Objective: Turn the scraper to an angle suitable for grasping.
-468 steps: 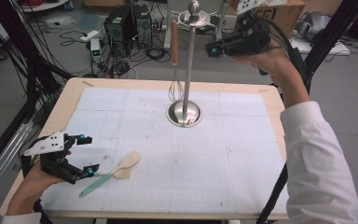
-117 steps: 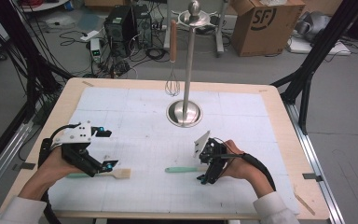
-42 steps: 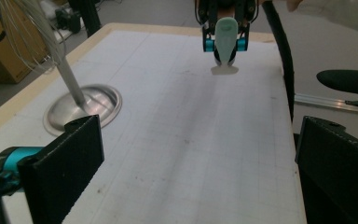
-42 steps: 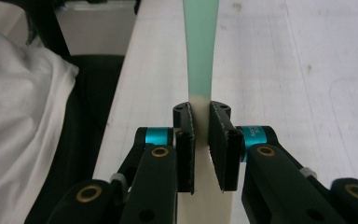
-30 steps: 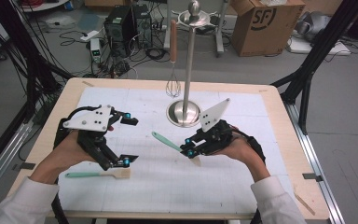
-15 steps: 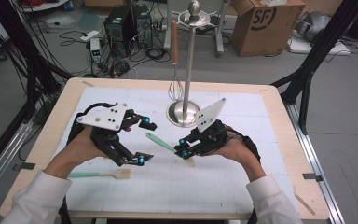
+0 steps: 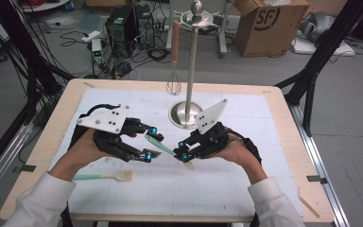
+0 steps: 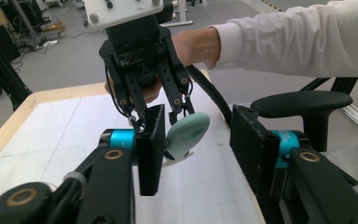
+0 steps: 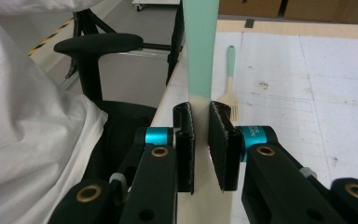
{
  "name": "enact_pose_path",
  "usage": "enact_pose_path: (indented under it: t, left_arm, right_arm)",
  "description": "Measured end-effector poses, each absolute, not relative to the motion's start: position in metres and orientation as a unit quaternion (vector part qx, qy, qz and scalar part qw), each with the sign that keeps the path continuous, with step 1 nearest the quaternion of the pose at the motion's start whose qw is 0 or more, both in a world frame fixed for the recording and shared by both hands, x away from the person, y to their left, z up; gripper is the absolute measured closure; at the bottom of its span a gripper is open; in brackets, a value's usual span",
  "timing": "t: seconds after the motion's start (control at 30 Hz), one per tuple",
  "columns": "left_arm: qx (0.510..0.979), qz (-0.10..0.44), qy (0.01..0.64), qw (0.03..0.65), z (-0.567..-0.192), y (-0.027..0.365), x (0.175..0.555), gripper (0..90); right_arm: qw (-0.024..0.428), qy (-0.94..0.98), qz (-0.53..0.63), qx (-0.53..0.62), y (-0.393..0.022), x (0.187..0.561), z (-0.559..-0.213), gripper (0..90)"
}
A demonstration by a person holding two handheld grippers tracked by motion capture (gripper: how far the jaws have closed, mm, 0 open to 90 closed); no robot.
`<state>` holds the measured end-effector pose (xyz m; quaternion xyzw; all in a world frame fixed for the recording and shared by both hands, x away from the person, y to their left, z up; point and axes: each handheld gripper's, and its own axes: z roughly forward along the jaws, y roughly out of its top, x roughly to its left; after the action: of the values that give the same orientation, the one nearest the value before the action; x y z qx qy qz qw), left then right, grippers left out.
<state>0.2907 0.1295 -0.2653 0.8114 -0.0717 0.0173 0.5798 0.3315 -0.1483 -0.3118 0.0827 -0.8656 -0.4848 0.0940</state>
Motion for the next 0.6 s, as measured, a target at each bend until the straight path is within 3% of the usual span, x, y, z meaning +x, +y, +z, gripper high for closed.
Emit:
enact_pose_path:
  t: [0.23, 0.6]
  left_arm:
    - [0.814, 0.027, -0.062, 0.577, -0.2651, 0.1299, 0.2918, 73.3]
    - [0.817, 0.031, -0.042, 0.574, -0.2638, 0.1288, 0.2917, 74.9]
  right_arm:
    - [0.097, -0.865, -0.483, 0.088, -0.1453, 0.3314, -0.3131, 81.1]
    - [0.103, -0.865, -0.485, 0.076, -0.1455, 0.3327, -0.3143, 81.1]
